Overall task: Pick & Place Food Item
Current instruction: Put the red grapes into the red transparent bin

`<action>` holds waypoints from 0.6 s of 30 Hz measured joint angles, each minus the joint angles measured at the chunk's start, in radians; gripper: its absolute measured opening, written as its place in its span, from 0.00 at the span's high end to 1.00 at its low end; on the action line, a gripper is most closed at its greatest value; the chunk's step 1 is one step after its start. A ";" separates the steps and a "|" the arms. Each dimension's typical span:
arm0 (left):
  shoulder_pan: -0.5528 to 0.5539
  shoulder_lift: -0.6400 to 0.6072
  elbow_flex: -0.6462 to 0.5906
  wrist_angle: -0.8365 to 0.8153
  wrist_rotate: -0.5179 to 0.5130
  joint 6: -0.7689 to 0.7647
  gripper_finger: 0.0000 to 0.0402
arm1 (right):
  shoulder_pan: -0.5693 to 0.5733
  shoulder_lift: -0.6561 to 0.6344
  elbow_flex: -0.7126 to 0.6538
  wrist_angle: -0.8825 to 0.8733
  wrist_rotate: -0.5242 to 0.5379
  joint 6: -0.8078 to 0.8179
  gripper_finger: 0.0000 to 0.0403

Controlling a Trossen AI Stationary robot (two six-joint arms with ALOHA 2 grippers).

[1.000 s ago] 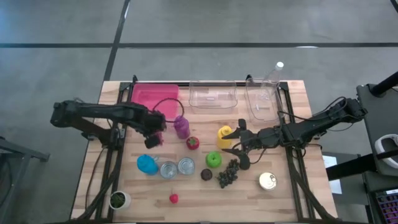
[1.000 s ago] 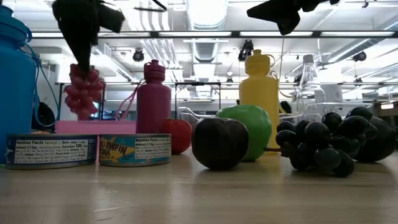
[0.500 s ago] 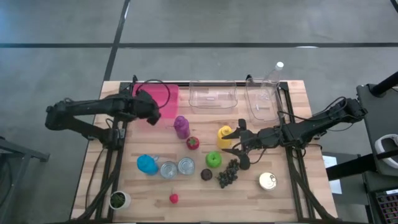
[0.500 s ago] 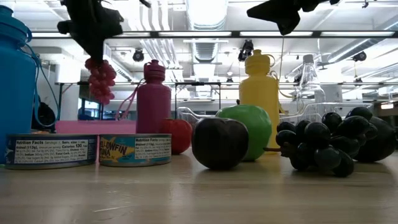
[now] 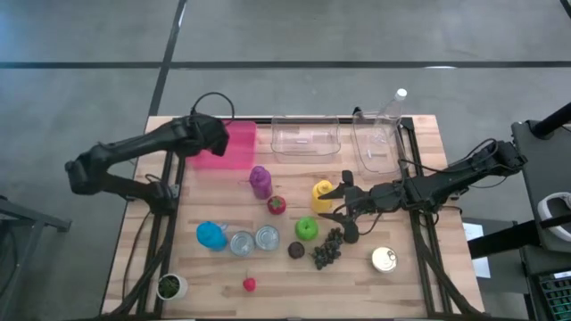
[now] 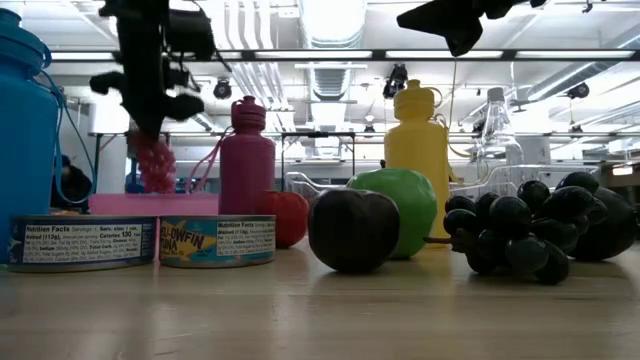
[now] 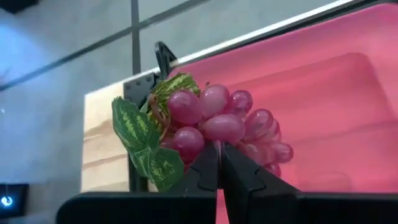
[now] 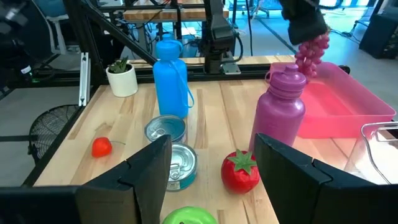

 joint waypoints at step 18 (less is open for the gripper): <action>0.068 -0.001 -0.157 0.239 0.098 0.017 0.98 | 0.000 0.000 0.000 0.000 0.000 0.000 0.44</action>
